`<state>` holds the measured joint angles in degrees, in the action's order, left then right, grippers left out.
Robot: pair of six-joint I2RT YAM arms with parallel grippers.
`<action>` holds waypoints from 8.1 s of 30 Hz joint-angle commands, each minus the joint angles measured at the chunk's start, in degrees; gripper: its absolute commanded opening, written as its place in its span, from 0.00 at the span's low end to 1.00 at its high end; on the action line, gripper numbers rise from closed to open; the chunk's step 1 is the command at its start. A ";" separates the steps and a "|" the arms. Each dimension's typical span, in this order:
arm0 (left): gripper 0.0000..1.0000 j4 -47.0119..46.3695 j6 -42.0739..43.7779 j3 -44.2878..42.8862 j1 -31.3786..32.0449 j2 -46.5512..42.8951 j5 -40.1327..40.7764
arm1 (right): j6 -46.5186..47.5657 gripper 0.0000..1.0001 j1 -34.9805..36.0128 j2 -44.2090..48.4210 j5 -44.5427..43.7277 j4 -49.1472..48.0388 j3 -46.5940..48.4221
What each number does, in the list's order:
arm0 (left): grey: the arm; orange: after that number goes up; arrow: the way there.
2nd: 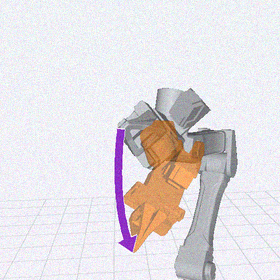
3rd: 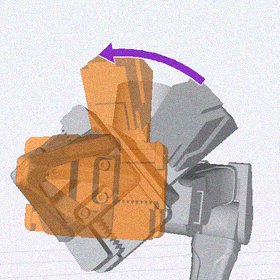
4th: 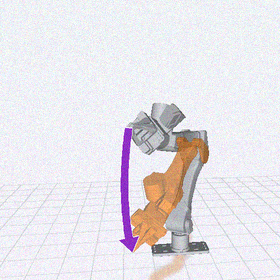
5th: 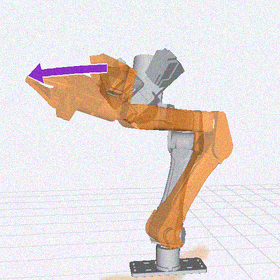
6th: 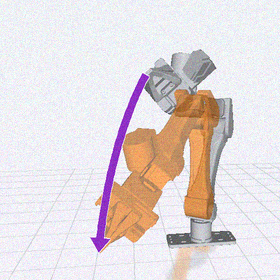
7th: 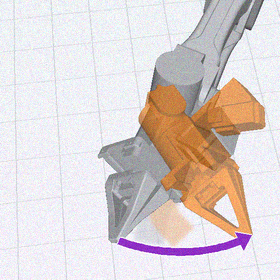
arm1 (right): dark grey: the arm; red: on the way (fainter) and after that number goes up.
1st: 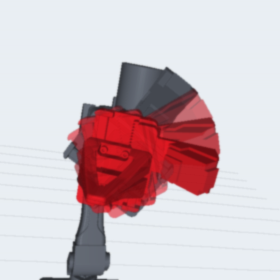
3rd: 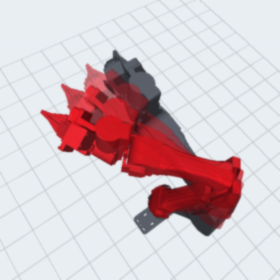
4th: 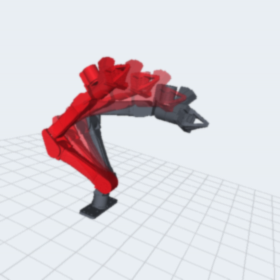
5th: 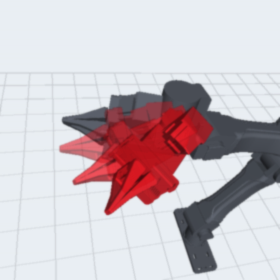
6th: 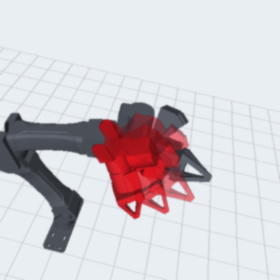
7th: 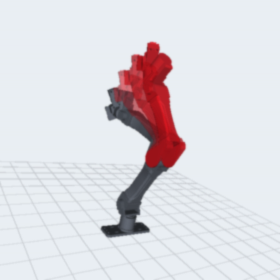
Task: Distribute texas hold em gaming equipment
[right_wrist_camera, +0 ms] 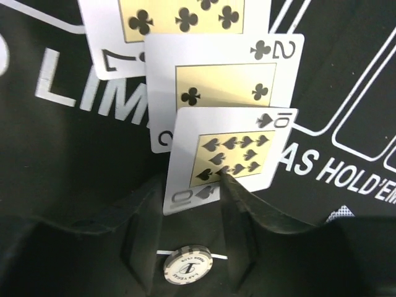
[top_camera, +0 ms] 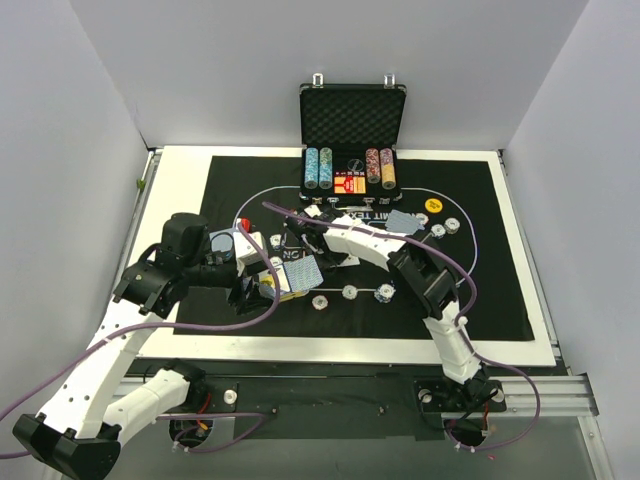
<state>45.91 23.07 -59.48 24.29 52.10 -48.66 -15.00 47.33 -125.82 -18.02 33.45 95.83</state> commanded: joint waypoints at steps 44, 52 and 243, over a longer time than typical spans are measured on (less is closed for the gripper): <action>0.00 -2.93 2.33 0.77 0.23 -0.24 -1.26 | -34.74 0.83 -8.15 55.60 52.30 -29.58 -34.57; 0.00 -3.28 1.80 1.12 0.23 -0.68 -1.17 | -36.67 0.80 -5.06 54.89 52.12 -32.84 -35.27; 0.00 -5.13 -0.92 0.34 0.23 -1.12 -1.78 | -30.26 0.76 -6.02 54.37 56.61 -26.69 -33.34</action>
<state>43.48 22.63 -57.87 24.29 51.33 -48.45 -46.57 40.51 -70.63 40.25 6.90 60.23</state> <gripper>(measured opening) 0.747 0.785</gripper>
